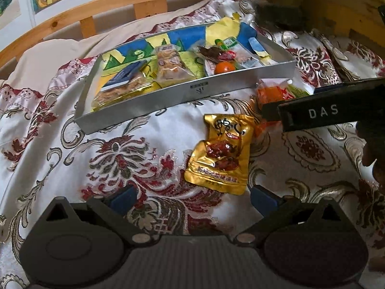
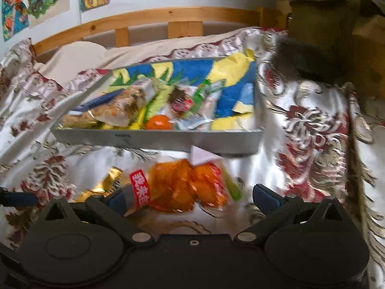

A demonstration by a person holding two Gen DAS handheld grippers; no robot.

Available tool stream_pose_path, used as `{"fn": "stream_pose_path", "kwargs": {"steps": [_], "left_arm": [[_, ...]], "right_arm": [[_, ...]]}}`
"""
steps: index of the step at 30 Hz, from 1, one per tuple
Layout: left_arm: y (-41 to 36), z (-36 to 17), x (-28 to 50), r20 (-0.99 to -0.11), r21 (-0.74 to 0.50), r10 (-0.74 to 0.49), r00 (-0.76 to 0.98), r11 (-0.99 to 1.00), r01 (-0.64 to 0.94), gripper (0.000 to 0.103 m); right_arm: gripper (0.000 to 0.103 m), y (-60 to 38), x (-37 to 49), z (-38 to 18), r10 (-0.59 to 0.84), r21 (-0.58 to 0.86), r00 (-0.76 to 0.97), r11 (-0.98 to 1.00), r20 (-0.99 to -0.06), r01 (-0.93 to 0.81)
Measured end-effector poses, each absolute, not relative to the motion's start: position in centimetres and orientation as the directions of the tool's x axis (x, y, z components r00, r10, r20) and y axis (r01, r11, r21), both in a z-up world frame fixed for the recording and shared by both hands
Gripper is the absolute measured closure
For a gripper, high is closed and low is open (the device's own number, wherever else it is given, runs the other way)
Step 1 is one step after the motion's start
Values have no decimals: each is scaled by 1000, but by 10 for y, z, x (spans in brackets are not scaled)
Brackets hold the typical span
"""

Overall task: Organize snacks
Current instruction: 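Move the left tool to the gold duck pouch while the right tool approaches the orange snack bag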

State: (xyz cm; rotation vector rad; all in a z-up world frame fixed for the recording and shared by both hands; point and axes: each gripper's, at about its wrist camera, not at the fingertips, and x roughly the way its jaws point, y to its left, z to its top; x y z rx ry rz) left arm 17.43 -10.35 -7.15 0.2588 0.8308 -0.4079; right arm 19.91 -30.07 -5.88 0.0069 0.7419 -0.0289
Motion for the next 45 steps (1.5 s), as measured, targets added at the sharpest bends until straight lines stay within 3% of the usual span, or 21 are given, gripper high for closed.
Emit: {"fn": "stream_pose_path", "kwargs": {"steps": [11,24,32,36,45], "left_arm": [[-113,-71,179,-738,96,-251,626,880,466,0],[-136,-74,192,-722,163,-264,640,834,527,0],[-146,-78,198,-717,166,-333,613,772,613,1],[-146,-77,203,-722,154,-353,595,756,636,6],[-140,-75,215,-771,24,-382,510,783,622,30]], "right_arm": [[1,-353,153,-53,-114,-7,730,989,-673,149],[1,-351,146,-54,-83,-9,727,995,-681,104],[1,-348,138,-56,-66,-23,743,997,-667,68],[1,-343,136,-59,-53,-48,743,998,-667,28],[1,-327,142,-69,-31,-90,750,995,-661,-38]]}}
